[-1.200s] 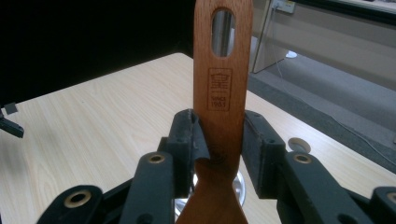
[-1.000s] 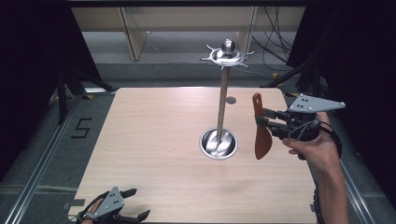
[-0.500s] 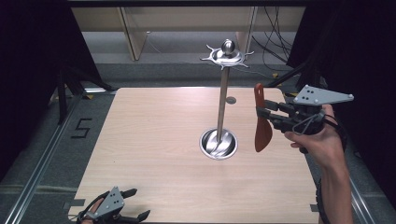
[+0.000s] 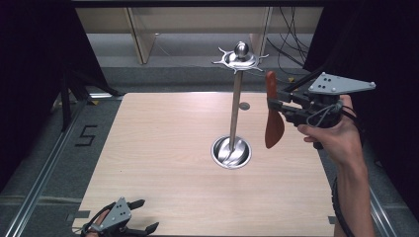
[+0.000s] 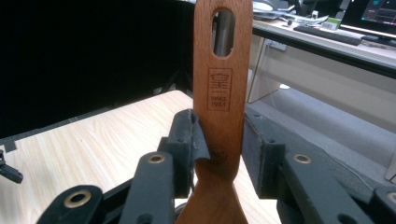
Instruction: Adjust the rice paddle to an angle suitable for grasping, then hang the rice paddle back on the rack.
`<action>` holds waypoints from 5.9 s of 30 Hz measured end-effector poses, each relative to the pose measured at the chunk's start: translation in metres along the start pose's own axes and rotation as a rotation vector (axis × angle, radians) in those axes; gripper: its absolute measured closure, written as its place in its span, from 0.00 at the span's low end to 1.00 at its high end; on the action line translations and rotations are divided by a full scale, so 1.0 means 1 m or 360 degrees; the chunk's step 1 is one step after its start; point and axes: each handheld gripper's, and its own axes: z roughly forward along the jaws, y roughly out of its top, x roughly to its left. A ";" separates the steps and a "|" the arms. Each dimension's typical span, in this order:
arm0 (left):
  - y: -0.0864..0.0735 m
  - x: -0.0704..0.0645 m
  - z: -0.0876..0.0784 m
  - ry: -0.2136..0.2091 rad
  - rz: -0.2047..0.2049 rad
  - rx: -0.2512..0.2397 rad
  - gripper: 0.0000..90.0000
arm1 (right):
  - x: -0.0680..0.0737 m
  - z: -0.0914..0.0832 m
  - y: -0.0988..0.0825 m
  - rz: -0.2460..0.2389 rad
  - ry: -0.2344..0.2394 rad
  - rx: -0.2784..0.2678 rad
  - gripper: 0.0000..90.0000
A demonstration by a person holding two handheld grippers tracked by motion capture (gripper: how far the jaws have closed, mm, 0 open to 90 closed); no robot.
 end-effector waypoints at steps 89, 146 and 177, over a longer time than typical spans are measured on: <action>-0.001 0.000 0.000 0.0003 -0.0035 -0.0007 0.18 | 0.006 0.010 -0.062 0.0230 -0.0079 -0.0022 0.45; 0.001 0.000 0.001 0.0001 0.0008 0.0033 0.18 | 0.012 0.013 -0.183 0.0348 -0.0101 0.0381 0.39; -0.001 -0.002 0.004 -0.0003 -0.0015 -0.0004 0.18 | 0.042 0.021 -0.220 0.0352 -0.0037 0.0544 0.38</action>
